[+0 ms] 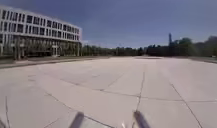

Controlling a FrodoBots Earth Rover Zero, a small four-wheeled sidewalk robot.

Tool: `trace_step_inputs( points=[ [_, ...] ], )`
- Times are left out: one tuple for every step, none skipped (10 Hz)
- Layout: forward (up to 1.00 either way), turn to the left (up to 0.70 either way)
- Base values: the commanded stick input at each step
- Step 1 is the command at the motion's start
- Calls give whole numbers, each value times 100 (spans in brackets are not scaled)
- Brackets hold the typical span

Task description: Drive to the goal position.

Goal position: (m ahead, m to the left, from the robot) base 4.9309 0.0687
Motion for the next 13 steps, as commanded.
trace_step_inputs(
  points=[
    [85,0],
    [85,0],
    [85,0],
    [85,0],
    [85,0],
    [85,0],
    [85,0],
    [85,0],
    [85,0],
    [85,0],
    [85,0],
    [85,0],
    [85,0]
  ],
)
